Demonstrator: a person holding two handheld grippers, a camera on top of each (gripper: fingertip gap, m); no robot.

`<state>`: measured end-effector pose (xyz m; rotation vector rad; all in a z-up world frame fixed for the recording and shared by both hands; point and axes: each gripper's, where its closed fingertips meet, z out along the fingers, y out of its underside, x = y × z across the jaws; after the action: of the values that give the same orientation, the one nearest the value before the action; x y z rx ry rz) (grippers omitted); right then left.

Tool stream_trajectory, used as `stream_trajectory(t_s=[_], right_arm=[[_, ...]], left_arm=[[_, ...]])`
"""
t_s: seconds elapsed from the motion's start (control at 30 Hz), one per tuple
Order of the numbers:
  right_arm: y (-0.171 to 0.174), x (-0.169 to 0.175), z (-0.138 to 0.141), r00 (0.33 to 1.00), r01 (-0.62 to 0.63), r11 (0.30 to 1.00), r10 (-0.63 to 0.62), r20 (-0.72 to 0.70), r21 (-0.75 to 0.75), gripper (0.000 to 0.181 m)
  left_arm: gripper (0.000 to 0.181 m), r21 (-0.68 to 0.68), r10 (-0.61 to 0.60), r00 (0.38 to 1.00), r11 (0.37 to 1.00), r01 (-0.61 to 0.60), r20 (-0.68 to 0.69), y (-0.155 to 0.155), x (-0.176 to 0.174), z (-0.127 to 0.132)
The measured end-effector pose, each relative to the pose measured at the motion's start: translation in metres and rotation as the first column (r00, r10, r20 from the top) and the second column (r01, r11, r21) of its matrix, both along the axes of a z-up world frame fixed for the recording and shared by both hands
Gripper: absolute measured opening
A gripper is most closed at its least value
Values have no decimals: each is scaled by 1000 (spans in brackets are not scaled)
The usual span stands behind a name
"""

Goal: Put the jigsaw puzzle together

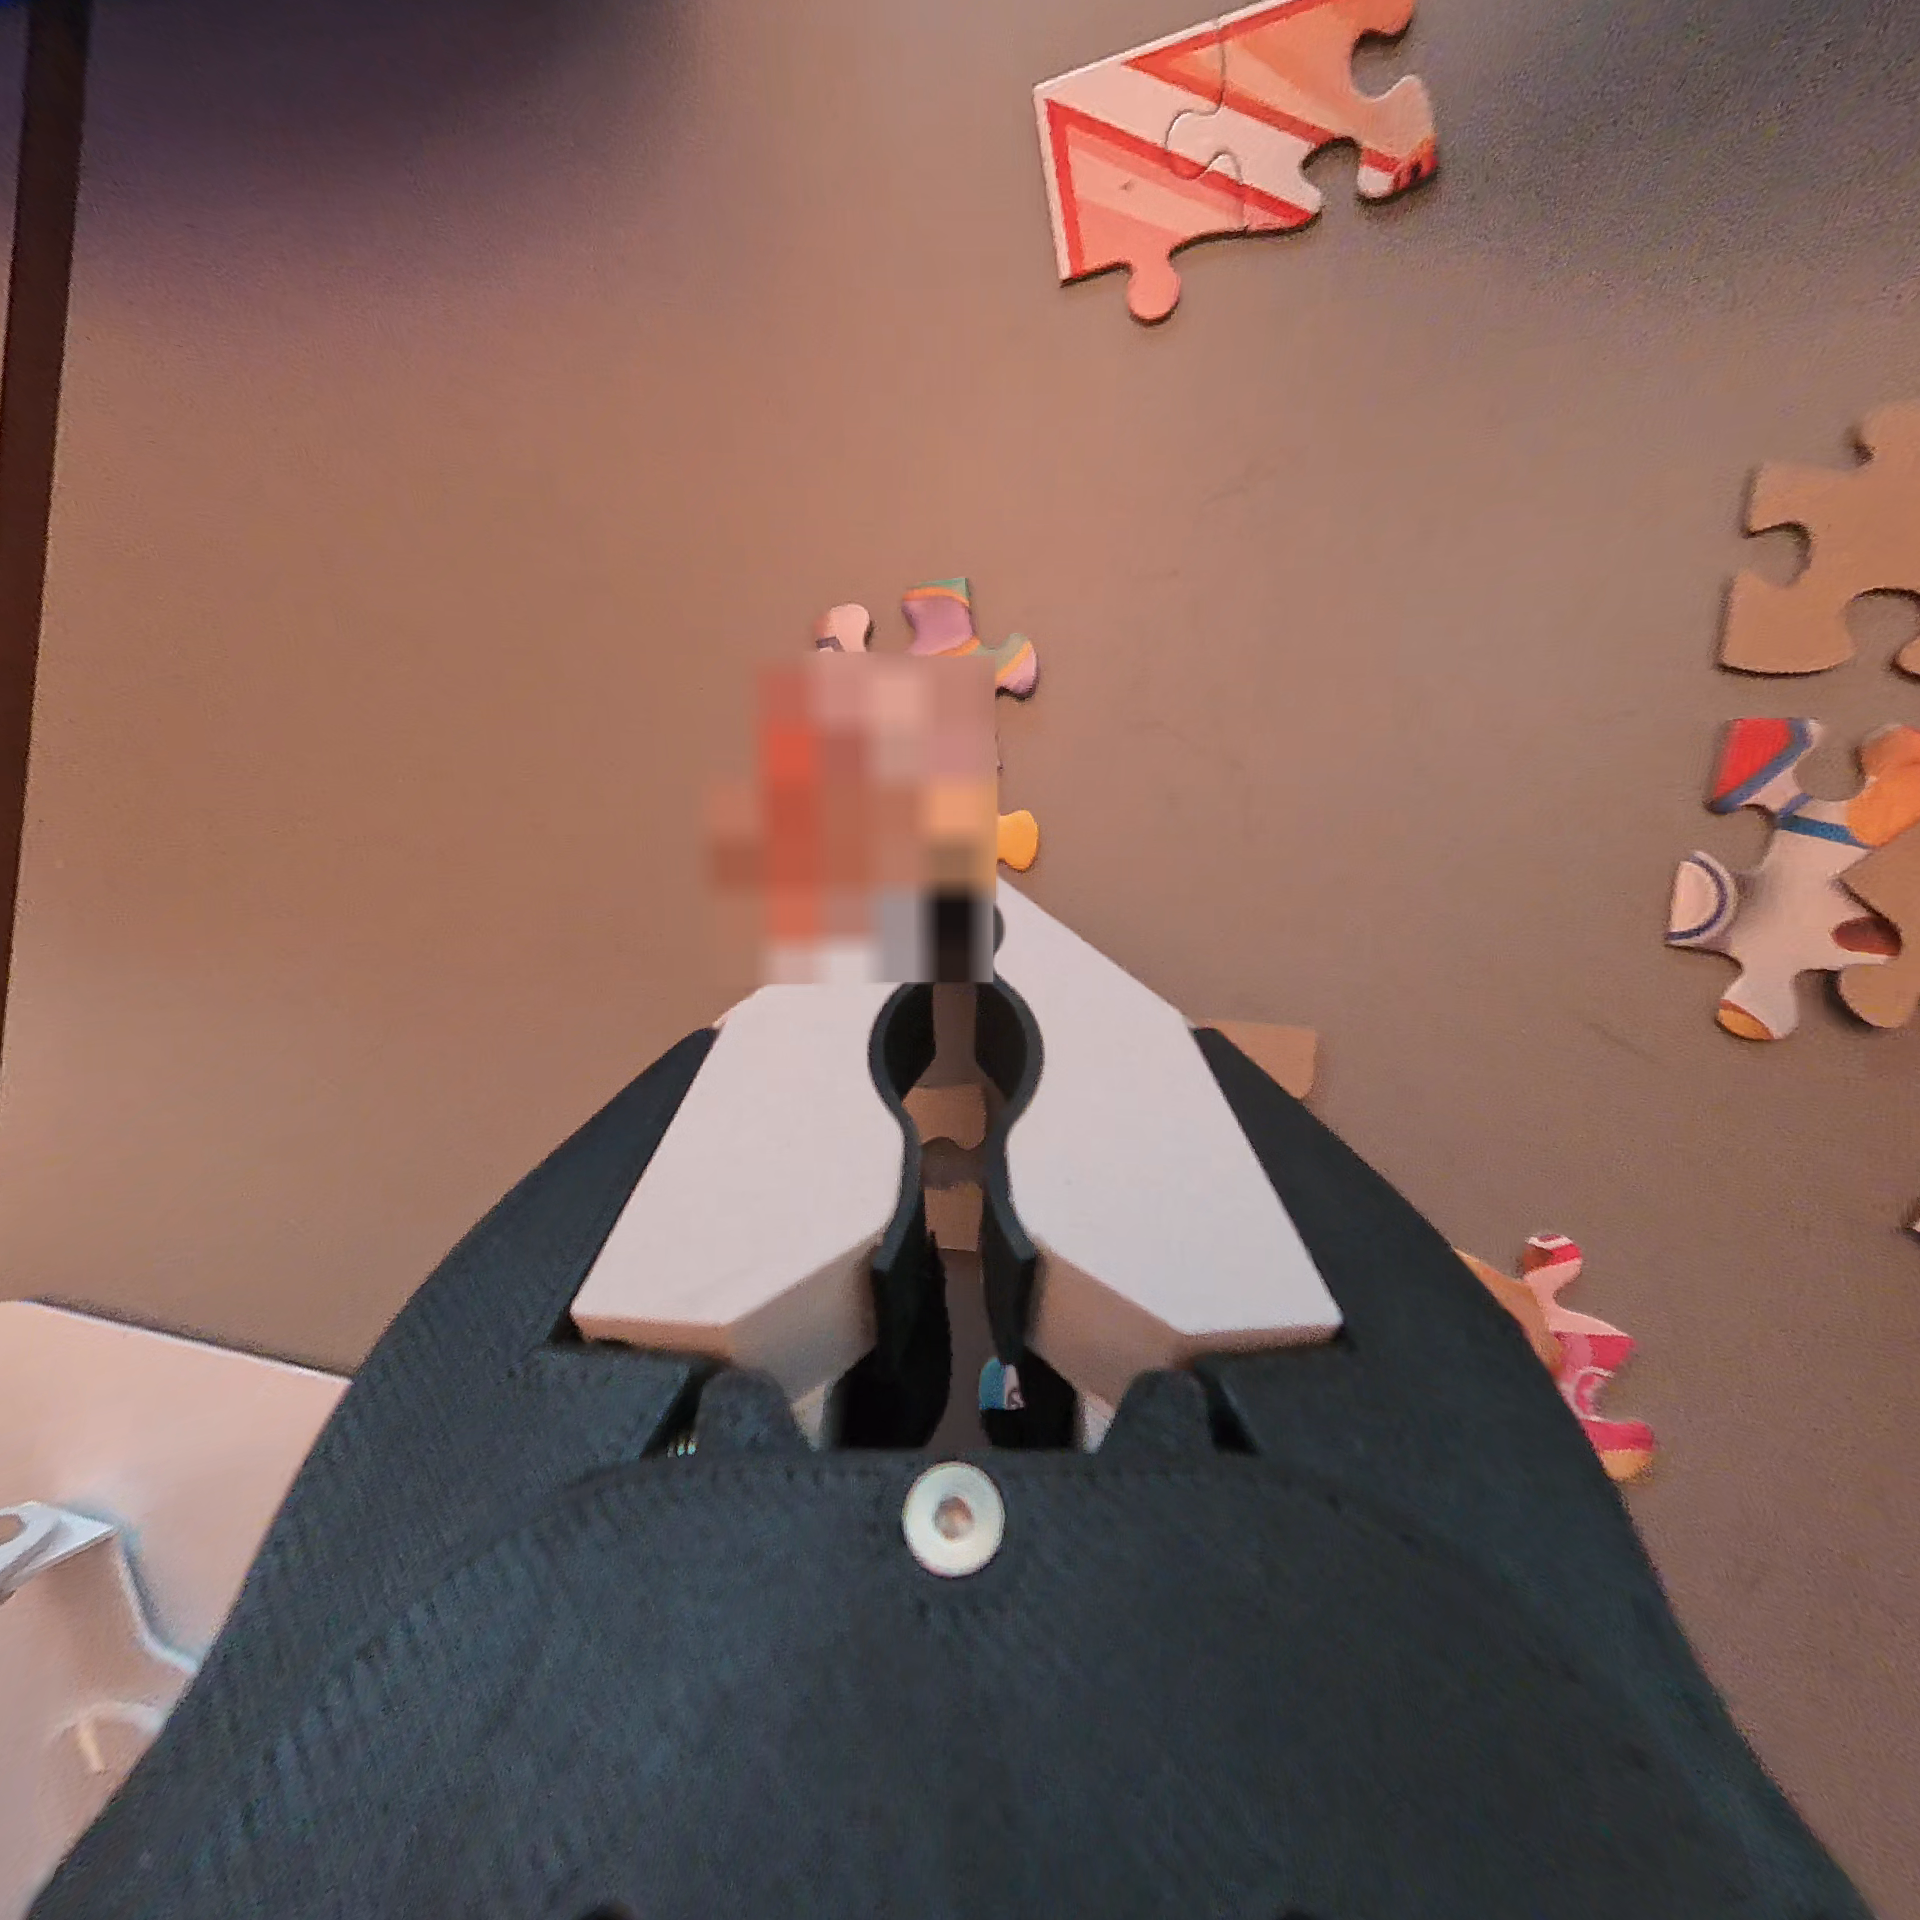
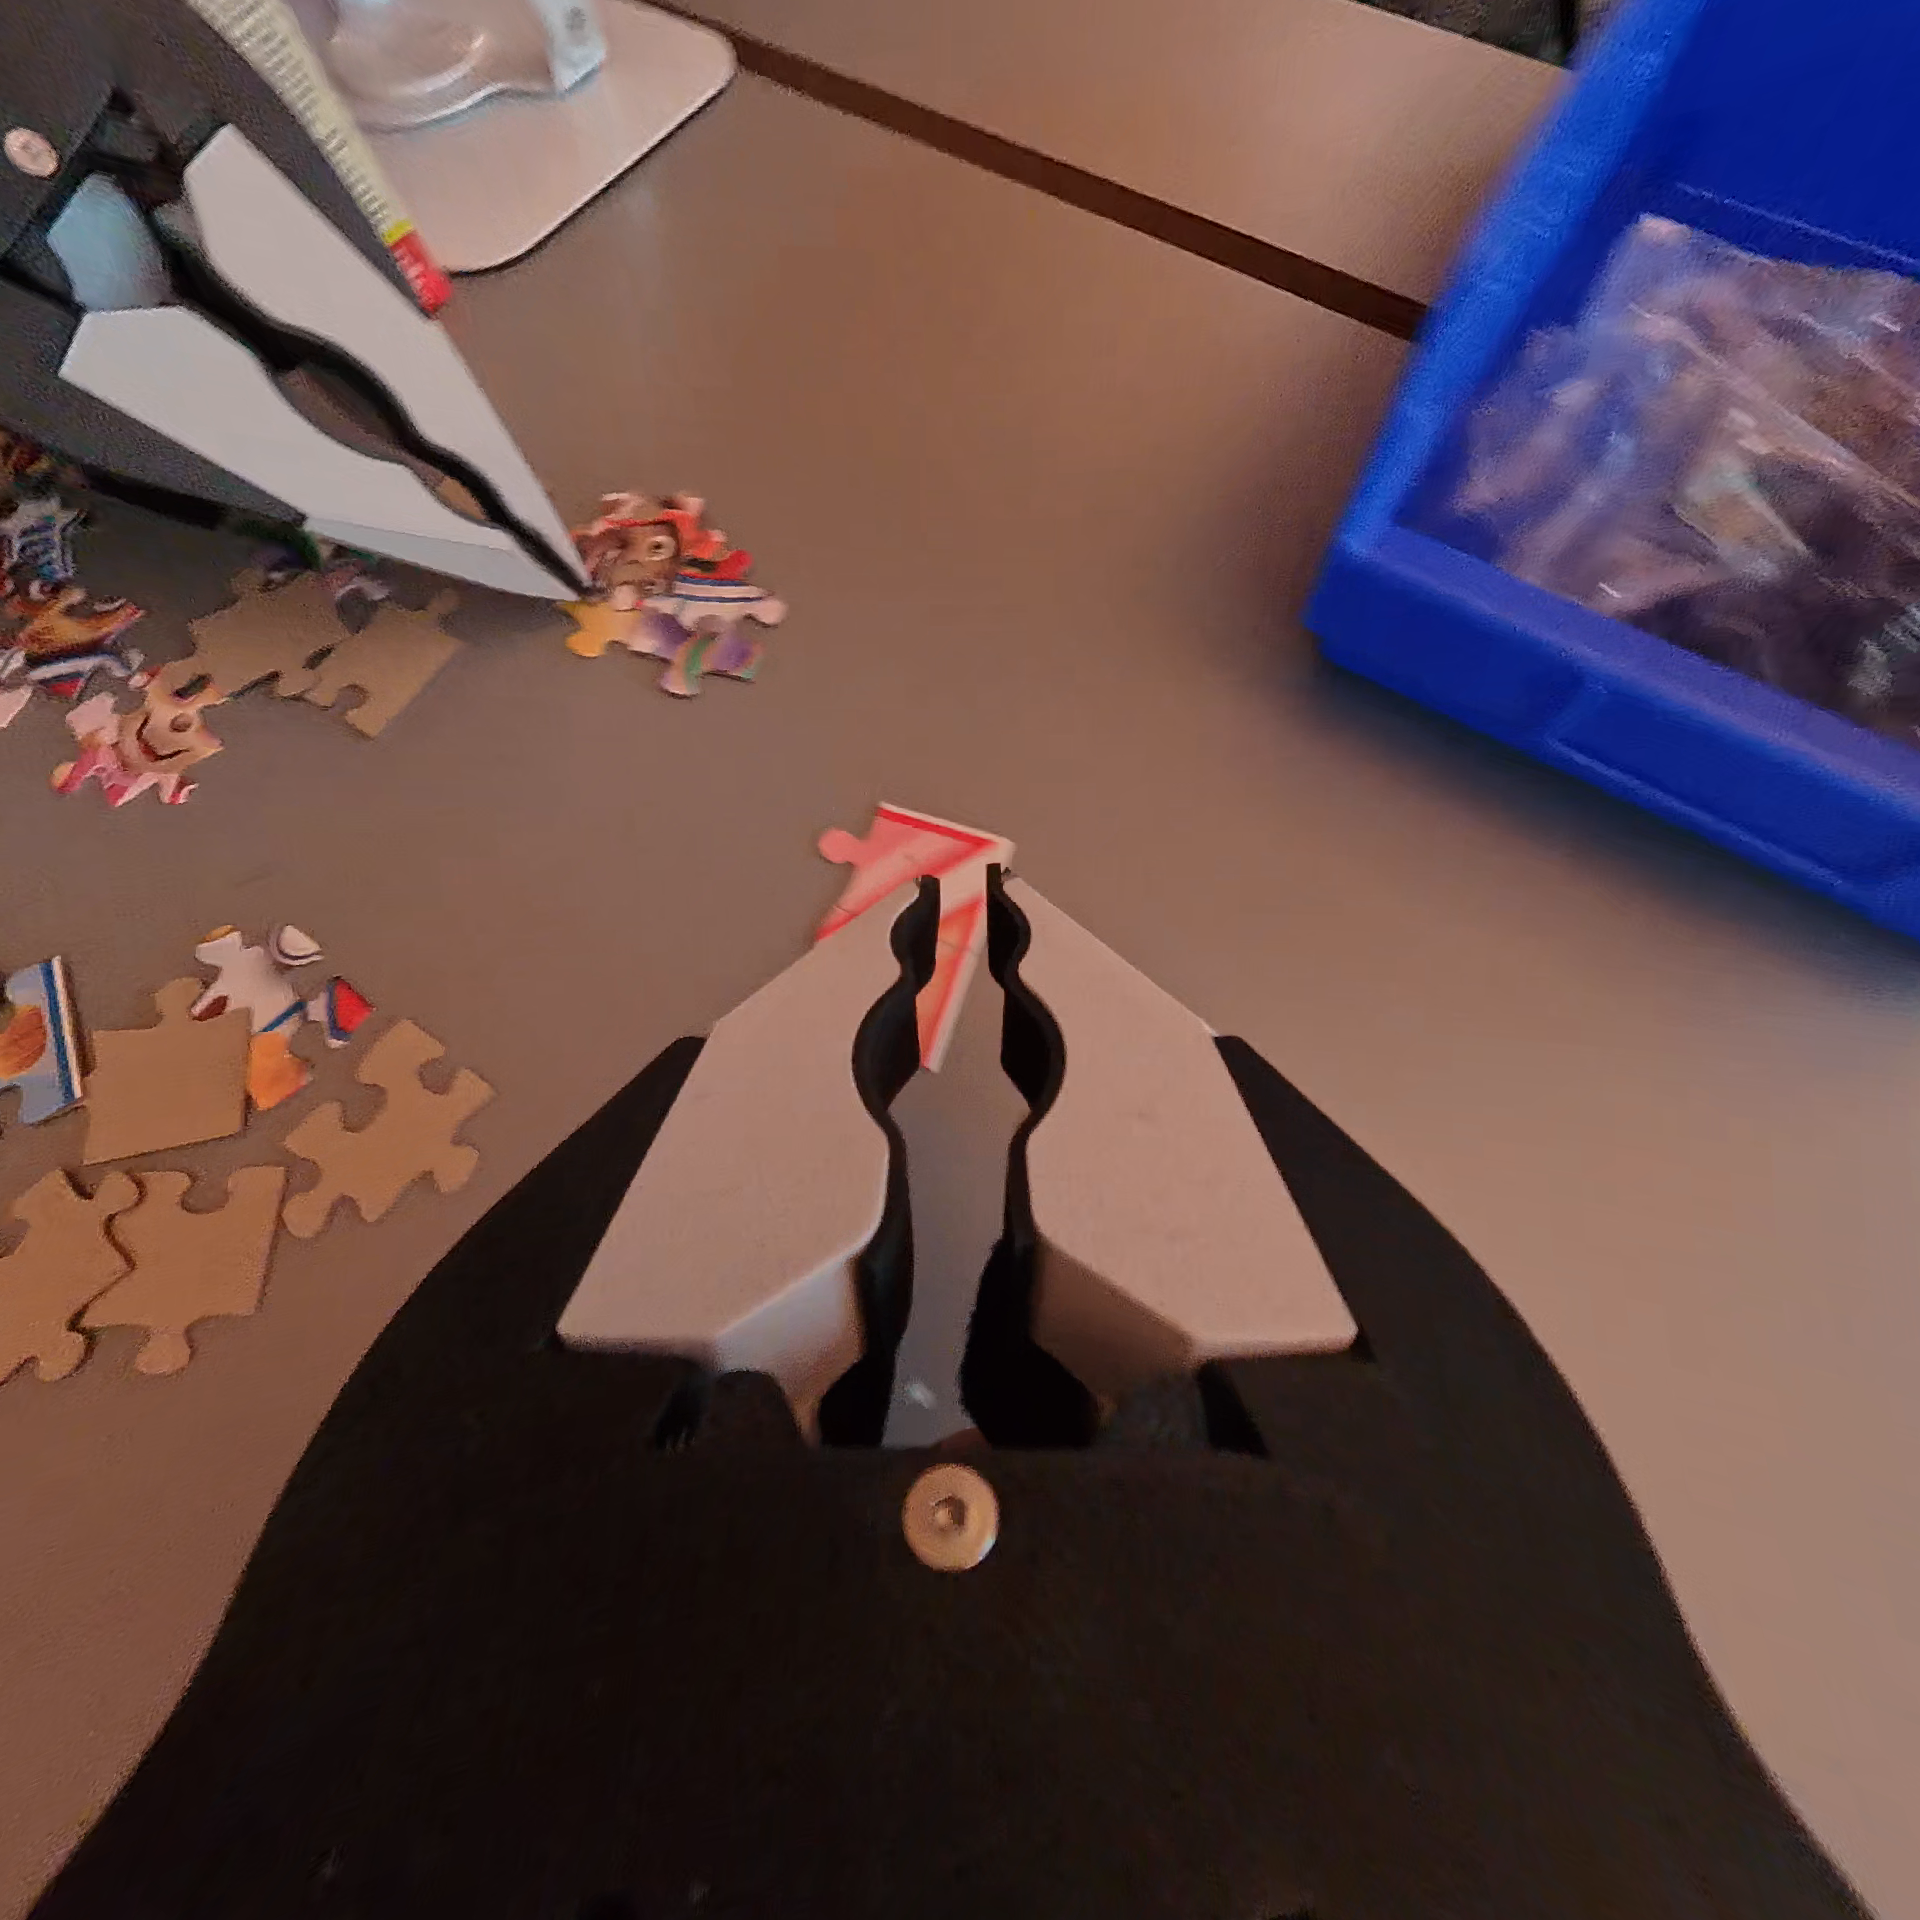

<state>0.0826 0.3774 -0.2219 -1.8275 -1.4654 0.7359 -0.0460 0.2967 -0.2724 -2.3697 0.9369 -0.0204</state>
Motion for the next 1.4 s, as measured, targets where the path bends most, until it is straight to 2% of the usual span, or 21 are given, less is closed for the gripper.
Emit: stream_trajectory(t_s=[0.13,0.27,0.33,0.4,0.43,0.5,0.6,0.63,0.7,0.97,1.03,1.1,1.23,1.3,1.4], right_arm=[[-37,-45,-8,983,-163,986,159,91,39,12],[-52,-82,-34,940,-275,961,259,220,42,37],[-50,-96,-49,926,-292,956,279,255,15,43],[-49,-108,-54,927,-289,957,289,237,-34,42],[-47,-111,-55,926,-293,956,292,239,-35,41],[-46,-115,-55,924,-310,950,309,223,-30,18],[-42,-116,-55,933,-300,952,307,190,-66,17],[-41,-115,-54,933,-301,951,308,185,-68,17],[-38,-113,-54,938,-289,954,298,176,-78,17],[-8,-103,-52,967,-169,986,168,192,-11,18],[-4,-103,-50,968,-161,986,153,198,29,30],[-11,-107,-41,970,-189,981,178,165,54,36],[-41,-120,-32,951,-298,954,296,86,14,34],[-55,-127,-35,939,-337,941,337,72,-8,36],[-69,-139,-44,922,-378,926,374,105,23,36]], left_arm=[[0,18,22,999,1000,-23,36,-7,-5,6],[0,32,73,997,997,-74,14,-6,-15,7],[14,46,88,995,995,-90,35,1,-14,7],[23,29,82,996,996,-83,40,4,-12,3],[29,15,90,995,996,-91,34,6,-13,-1],[29,-2,103,992,995,-103,68,10,-12,-2],[14,35,118,993,992,-119,24,17,-21,-1],[1,37,117,993,992,-118,34,19,-21,-1],[0,47,134,988,989,-138,77,22,-20,3],[0,95,268,963,959,-268,17,35,-44,0],[0,99,285,958,954,-282,-17,34,-51,-1],[2,98,288,957,952,-289,20,32,-49,2],[6,64,263,964,962,-266,50,21,-46,-1],[0,28,235,969,971,-238,77,15,-40,-1],[10,-7,203,972,979,-204,114,8,-31,-2]])
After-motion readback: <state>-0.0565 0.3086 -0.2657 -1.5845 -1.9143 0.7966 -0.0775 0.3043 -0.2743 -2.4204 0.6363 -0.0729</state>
